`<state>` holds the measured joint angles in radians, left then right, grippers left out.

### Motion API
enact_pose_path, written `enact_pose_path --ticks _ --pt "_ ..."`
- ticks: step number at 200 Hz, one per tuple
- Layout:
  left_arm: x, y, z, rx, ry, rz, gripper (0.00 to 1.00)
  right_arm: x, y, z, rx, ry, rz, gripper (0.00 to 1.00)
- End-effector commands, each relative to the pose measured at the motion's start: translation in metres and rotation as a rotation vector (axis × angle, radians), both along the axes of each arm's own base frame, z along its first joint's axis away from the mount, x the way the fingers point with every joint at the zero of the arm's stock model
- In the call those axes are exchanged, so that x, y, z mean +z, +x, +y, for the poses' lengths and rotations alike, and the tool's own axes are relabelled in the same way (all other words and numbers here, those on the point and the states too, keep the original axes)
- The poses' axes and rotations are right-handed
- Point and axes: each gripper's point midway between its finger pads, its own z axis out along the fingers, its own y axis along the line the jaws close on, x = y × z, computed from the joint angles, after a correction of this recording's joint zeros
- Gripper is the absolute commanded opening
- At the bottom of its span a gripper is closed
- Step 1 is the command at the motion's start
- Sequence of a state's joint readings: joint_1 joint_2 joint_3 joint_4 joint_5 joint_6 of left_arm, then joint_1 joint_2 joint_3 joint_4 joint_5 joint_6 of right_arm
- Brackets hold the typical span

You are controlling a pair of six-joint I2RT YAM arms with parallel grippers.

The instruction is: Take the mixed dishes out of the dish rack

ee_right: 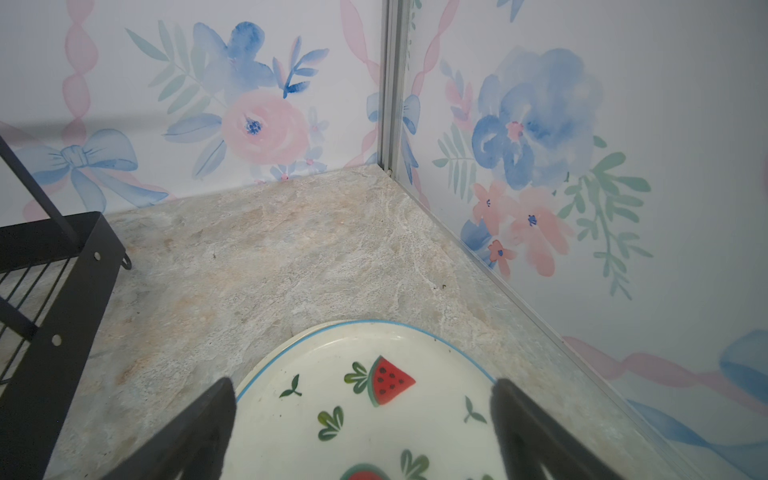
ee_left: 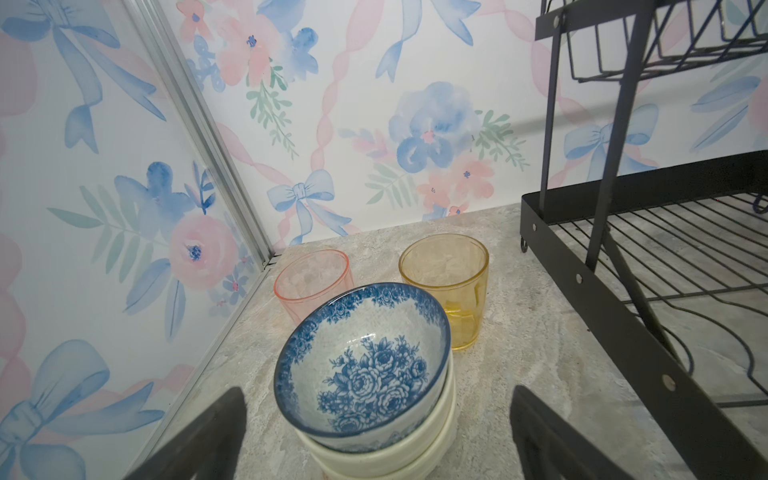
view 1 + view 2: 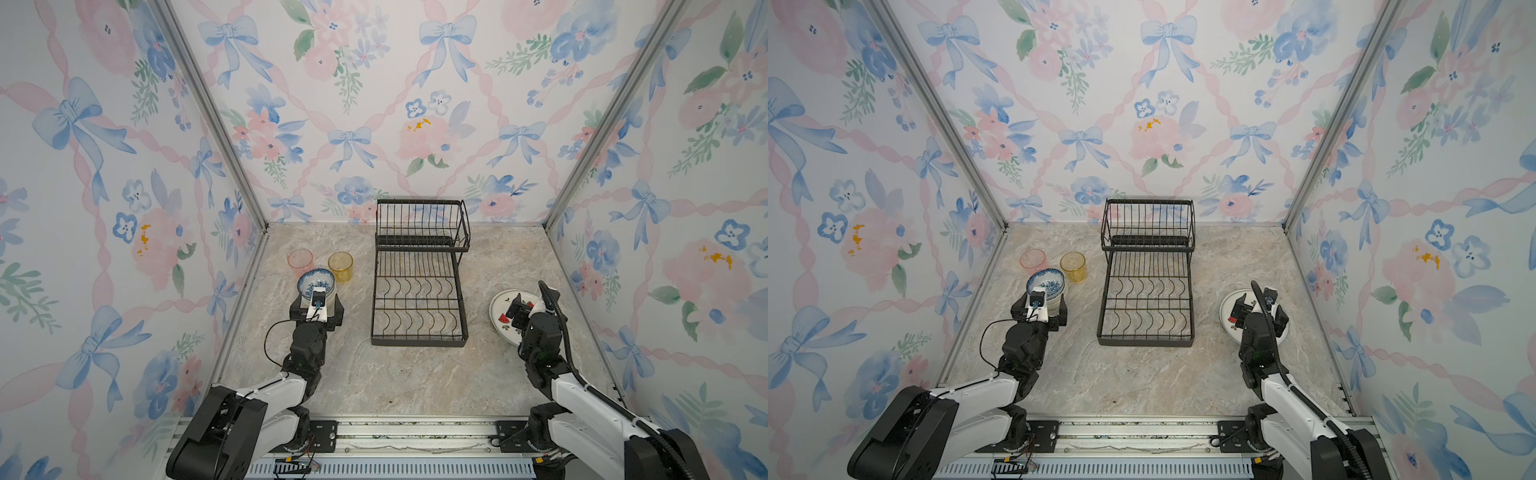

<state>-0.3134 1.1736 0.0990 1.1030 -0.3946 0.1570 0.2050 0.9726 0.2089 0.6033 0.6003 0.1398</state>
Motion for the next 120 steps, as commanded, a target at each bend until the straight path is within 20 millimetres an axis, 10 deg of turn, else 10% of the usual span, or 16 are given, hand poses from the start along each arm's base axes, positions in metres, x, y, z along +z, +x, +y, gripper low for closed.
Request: enact_pose_path --ticks 1,120 --pt "0.007 -0.001 -0.003 -0.027 -0.007 -0.056 0.98 0.010 0.004 -0.003 -0.032 -0.031 -0.066 0.97" --pt "-0.012 0.007 0.009 0.051 0.029 -0.085 0.98 -0.019 0.042 -0.002 -0.059 -0.134 0.002 0.97"
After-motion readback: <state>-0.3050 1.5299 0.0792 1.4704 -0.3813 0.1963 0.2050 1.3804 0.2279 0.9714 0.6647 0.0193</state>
